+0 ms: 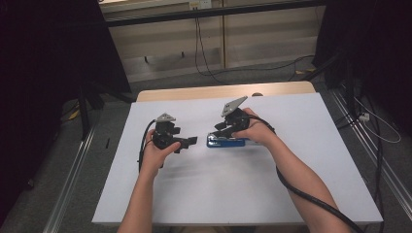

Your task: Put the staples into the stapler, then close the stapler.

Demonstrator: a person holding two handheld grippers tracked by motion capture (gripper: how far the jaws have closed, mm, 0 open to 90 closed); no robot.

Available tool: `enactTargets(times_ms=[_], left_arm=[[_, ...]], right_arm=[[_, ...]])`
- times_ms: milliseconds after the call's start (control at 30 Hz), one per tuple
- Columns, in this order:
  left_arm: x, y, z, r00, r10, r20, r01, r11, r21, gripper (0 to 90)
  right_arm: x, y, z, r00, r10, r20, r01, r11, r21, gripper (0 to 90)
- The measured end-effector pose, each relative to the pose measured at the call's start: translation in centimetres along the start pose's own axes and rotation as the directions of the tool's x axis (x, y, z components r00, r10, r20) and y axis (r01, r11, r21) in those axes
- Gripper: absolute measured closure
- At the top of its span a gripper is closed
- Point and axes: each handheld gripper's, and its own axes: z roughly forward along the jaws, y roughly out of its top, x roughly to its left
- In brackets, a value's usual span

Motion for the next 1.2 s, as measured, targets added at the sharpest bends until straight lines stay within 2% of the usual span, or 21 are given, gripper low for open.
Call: enactTargets(times_ms=[133, 400, 667, 833, 900, 1000, 1100, 1133, 1167, 1200], left_arm=[[-0.2, 0.1, 0.2, 1.0000, 0.005, 0.000, -0.005, 1.0000, 0.001, 8.3], [-0.5, 0.1, 0.6, 0.9999, 0.017, -0.001, -0.017, 0.9998, 0.011, 8.4], [-0.7, 0.1, 0.8, 0.9997, 0.023, -0.005, -0.023, 0.9997, 0.008, 9.1], [-0.6, 0.1, 1.0, 0.9998, 0.018, -0.009, -0.018, 0.9998, 0.009, 12.0], [-0.6, 0.1, 1.1, 0.9998, 0.017, -0.012, -0.017, 0.9999, 0.001, 14.8], [-0.8, 0.1, 1.3, 0.9999, 0.013, -0.009, -0.013, 0.9998, -0.012, 20.2], [-0.7, 0.1, 1.5, 0.9997, 0.015, 0.017, -0.015, 0.9999, -0.008, 36.3], [-0.8, 0.1, 1.6, 0.9998, 0.015, 0.014, -0.015, 0.9998, -0.009, 38.0], [-0.8, 0.1, 1.7, 0.9996, 0.024, 0.011, -0.024, 0.9997, -0.006, 39.3], [-0.9, 0.1, 1.8, 0.9996, 0.027, 0.013, -0.027, 0.9996, -0.007, 44.5]], right_arm=[[0.1, -0.2, -0.7, 0.9986, 0.036, 0.039, -0.035, 0.999, -0.025, 50.3], [0.4, -1.3, -2.6, 0.9930, 0.081, 0.085, -0.077, 0.996, -0.052, 39.9], [0.5, -2.4, -4.6, 0.9787, 0.140, 0.150, -0.130, 0.989, -0.075, 33.8], [0.8, -2.7, -5.7, 0.9639, 0.154, 0.217, -0.143, 0.988, -0.066, 30.2], [0.9, -2.8, -6.1, 0.9593, 0.165, 0.229, -0.152, 0.986, -0.075, 29.8], [1.2, -3.1, -6.6, 0.9523, 0.163, 0.258, -0.152, 0.987, -0.060, 27.7], [1.6, -3.5, -7.2, 0.9465, 0.161, 0.280, -0.156, 0.987, -0.041, 27.7], [1.6, -3.7, -7.4, 0.9457, 0.165, 0.280, -0.159, 0.986, -0.046, 27.6], [1.7, -3.8, -7.7, 0.9423, 0.168, 0.289, -0.161, 0.986, -0.050, 27.7], [1.8, -4.0, -8.0, 0.9359, 0.173, 0.307, -0.165, 0.985, -0.052, 27.7]])
